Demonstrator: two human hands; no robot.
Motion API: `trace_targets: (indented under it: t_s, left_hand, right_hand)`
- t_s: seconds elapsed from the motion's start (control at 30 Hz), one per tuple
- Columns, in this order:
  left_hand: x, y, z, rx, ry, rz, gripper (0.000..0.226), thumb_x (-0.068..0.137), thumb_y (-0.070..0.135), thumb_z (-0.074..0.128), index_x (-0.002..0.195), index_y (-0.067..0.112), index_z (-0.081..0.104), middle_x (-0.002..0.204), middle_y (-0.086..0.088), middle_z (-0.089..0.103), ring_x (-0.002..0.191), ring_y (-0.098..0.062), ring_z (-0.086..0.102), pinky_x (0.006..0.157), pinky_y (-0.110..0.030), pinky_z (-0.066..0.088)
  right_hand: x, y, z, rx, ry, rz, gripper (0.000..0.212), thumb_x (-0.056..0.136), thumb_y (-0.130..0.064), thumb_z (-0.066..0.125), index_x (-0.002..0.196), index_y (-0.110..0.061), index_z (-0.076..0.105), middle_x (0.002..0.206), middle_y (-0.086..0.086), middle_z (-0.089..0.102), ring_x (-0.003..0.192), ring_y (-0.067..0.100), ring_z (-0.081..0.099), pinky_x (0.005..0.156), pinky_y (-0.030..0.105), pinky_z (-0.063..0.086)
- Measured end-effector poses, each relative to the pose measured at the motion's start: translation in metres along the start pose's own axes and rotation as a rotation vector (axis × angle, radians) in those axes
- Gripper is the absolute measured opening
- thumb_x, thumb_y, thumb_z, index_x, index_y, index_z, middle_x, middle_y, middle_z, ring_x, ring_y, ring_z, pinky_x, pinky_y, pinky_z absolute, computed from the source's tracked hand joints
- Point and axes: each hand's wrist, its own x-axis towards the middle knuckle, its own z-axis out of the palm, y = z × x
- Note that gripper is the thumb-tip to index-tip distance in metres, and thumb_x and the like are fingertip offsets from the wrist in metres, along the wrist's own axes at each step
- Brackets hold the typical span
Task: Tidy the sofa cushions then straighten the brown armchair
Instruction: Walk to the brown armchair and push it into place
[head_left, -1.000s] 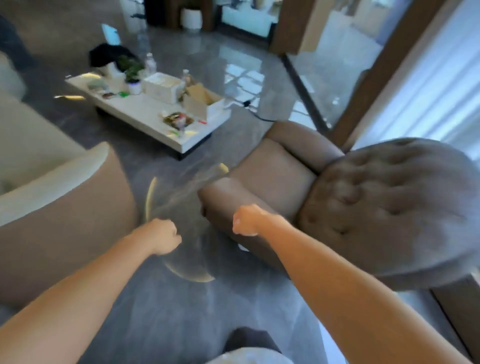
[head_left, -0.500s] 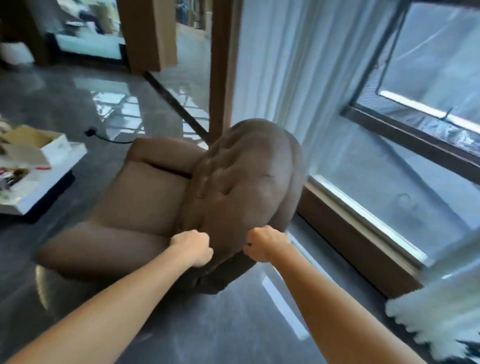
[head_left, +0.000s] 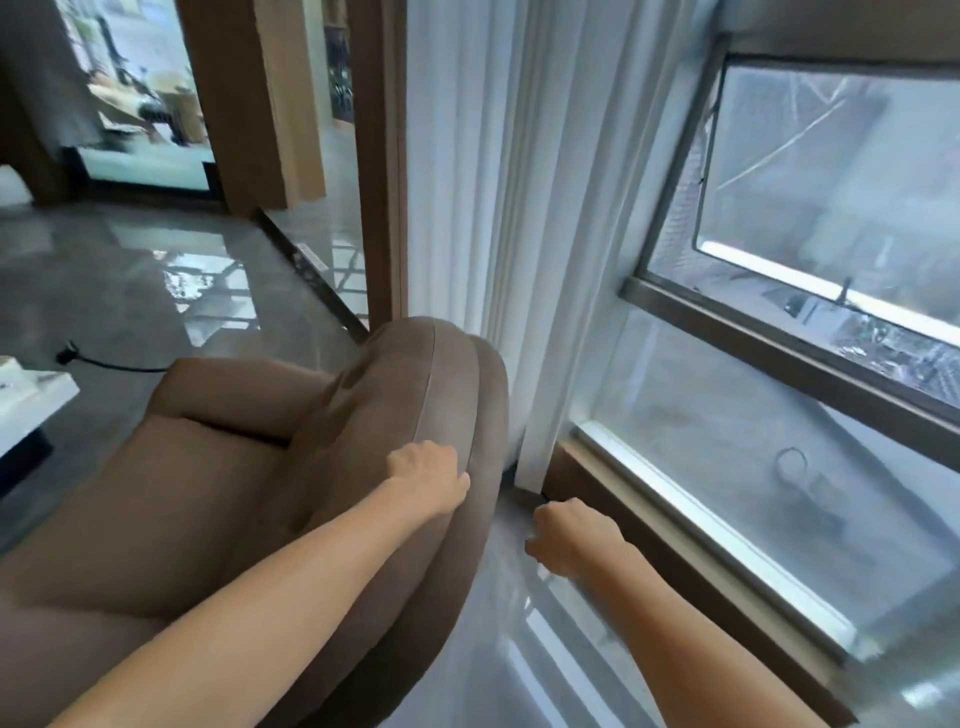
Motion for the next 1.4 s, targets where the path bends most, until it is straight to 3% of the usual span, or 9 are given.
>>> trace_targets:
  t_s: [0.13,0.3,0.47,0.6,0.73,0.83,0.93,1.1,1.4]
  left_hand:
    - [0.085,0.005,-0.001,-0.07,0.019,-0.126,0.05,0.092,0.051,0.043,0.125,0.015,0.054,0.129,-0.013,0.055,0.12,-0.035,0.051,0.089,-0.042,0.045]
    - [0.153,0.005,0.003,-0.167,0.028,-0.297,0.051,0.092,0.051,0.045,0.129,0.016,0.049,0.132,-0.012,0.048,0.122,-0.035,0.048,0.089,-0.042,0.045]
    - [0.186,-0.008,0.021,-0.225,0.143,-0.53,0.044,0.089,0.048,0.047,0.123,0.021,0.043,0.126,-0.01,0.046,0.115,-0.033,0.046,0.072,-0.039,0.041]
    - [0.211,-0.016,0.032,-0.228,0.236,-0.771,0.043,0.086,0.049,0.044,0.116,0.018,0.048,0.12,-0.01,0.051,0.11,-0.033,0.048,0.076,-0.041,0.043]
    - [0.228,0.003,0.039,-0.198,0.309,-1.045,0.039,0.086,0.048,0.039,0.108,0.019,0.052,0.115,-0.009,0.055,0.105,-0.034,0.048,0.08,-0.047,0.041]
    - [0.234,0.029,0.046,-0.189,0.37,-1.16,0.045,0.088,0.05,0.032,0.113,0.021,0.056,0.115,-0.007,0.057,0.105,-0.032,0.05,0.089,-0.051,0.041]
    - [0.23,0.032,0.056,-0.16,0.381,-1.185,0.05,0.09,0.054,0.033,0.125,0.025,0.054,0.122,-0.005,0.056,0.111,-0.03,0.05,0.1,-0.054,0.036]
    - [0.218,0.025,0.065,-0.12,0.36,-1.172,0.048,0.091,0.056,0.034,0.128,0.028,0.049,0.131,-0.005,0.052,0.117,-0.029,0.048,0.102,-0.051,0.033]
    - [0.166,0.001,0.068,-0.121,0.389,-1.106,0.045,0.092,0.054,0.035,0.127,0.029,0.05,0.128,0.001,0.051,0.118,-0.025,0.046,0.101,-0.045,0.035]
  right_hand:
    - [0.093,0.011,-0.032,0.019,-0.004,-0.095,0.029,0.088,-0.041,0.046,0.102,-0.021,0.062,0.105,0.006,0.063,0.094,0.03,0.062,0.074,0.039,0.052]
    - [0.198,0.004,-0.082,-0.041,0.019,-0.254,0.038,0.091,-0.044,0.048,0.12,-0.021,0.059,0.12,0.01,0.063,0.108,0.033,0.061,0.082,0.041,0.049]
    - [0.295,-0.028,-0.115,-0.078,0.048,-0.481,0.043,0.092,-0.041,0.046,0.128,-0.021,0.056,0.125,0.013,0.061,0.11,0.036,0.06,0.084,0.044,0.05]
    - [0.367,-0.062,-0.12,-0.166,0.076,-0.75,0.037,0.094,-0.038,0.041,0.127,-0.028,0.054,0.123,0.008,0.058,0.112,0.033,0.056,0.087,0.047,0.052]
    - [0.419,-0.083,-0.114,-0.307,0.064,-1.059,0.045,0.099,-0.043,0.03,0.142,-0.037,0.044,0.147,0.005,0.043,0.133,0.032,0.037,0.107,0.051,0.035]
    - [0.447,-0.079,-0.106,-0.33,0.072,-1.245,0.051,0.099,-0.051,0.022,0.147,-0.04,0.033,0.156,0.002,0.035,0.143,0.028,0.025,0.114,0.054,0.019]
    - [0.456,-0.073,-0.095,-0.273,0.045,-1.276,0.056,0.096,-0.056,0.016,0.148,-0.041,0.028,0.159,0.001,0.031,0.145,0.026,0.019,0.115,0.061,0.009]
    - [0.446,-0.075,-0.078,-0.236,0.151,-1.281,0.06,0.094,-0.057,0.007,0.145,-0.038,0.031,0.152,0.001,0.039,0.138,0.028,0.027,0.111,0.064,0.015]
    - [0.394,-0.092,-0.067,-0.263,0.151,-1.251,0.058,0.097,-0.053,0.011,0.148,-0.031,0.028,0.152,0.008,0.036,0.135,0.034,0.027,0.108,0.064,0.017]
